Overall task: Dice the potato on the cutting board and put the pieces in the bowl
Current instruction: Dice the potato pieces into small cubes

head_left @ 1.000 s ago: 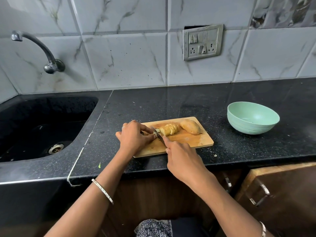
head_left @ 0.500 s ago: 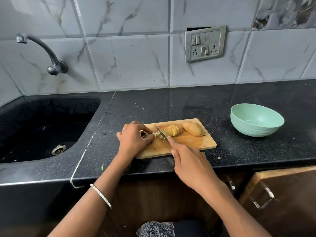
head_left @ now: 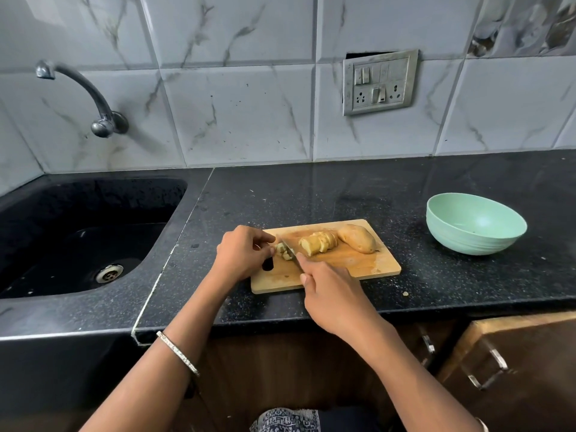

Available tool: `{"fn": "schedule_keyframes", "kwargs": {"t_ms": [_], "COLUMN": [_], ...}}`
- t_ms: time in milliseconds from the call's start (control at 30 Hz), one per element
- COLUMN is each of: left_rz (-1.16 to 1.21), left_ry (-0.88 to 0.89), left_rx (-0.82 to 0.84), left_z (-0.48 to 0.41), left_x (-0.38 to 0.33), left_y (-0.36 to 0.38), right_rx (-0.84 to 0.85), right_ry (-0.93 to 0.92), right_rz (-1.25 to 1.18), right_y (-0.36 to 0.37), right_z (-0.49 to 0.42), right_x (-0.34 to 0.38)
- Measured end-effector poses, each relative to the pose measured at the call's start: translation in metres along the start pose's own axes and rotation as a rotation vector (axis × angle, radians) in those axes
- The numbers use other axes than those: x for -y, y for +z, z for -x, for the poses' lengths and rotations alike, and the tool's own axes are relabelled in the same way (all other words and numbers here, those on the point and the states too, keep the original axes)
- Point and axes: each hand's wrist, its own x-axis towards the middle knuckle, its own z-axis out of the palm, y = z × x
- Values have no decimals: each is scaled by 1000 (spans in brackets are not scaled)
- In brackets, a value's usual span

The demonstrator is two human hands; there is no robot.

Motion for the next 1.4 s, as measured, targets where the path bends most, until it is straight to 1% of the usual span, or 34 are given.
{"fn": "schedule_keyframes", "kwargs": {"t_ms": [133,233,367,433,567,633,700,800,900,967,1033,1100,1133,1200,1300,1400], "left_rz": [16,23,59,39,-266,-330,-349,-417,-499,-504,-456,-346,-292,-235,-258,-294], "left_ry": [-7,-11,35,111,367,435,460,448,387,341,302,273,263,237,199,198], "left_rx": [-22,-27,-95,-109,-70,-40,-46,-51,-30,-42,-102,-189,-206,-171,-111,-41], "left_z": [0,1,2,2,2,1,-3,-10,-16,-17,-15,-11,-10,-10,-11,-12], "left_x": [1,1,-7,-12,-22,-25,-24,-23,-20,-18,-18,-22,-25,-33,-42,-46], "left_y": [-5,-9,-7,-5,-6,-8,-11,-13,-12,-10,-5,1,4,10,17,23], "right_rx": [-3,-40,-61,-33,-2,4,14,60,112,119,92,40,10,-41,-76,-95], "right_ry": [-25,-38,-39,-34,-65,-79,-107,-134,-114,-94,-77,-50,-30,4,14,33], "right_rz": [-11,-31,-33,-51,-44,-21,-3,-42,-105,-151,-194,-233,-262,-321,-333,-351], "right_y": [8,6,-5,-11,-18,-22,-27,-38,-52,-63,-70,-72,-70,-65,-55,-48], "right_z": [-1,0,1,1,2,1,0,-3,-5,-6,-6,-8,-8,-9,-9,-8], "right_x": [10,8,1,0,-4,-7,-12,-25,-41,-51,-59,-64,-66,-67,-65,-64]}}
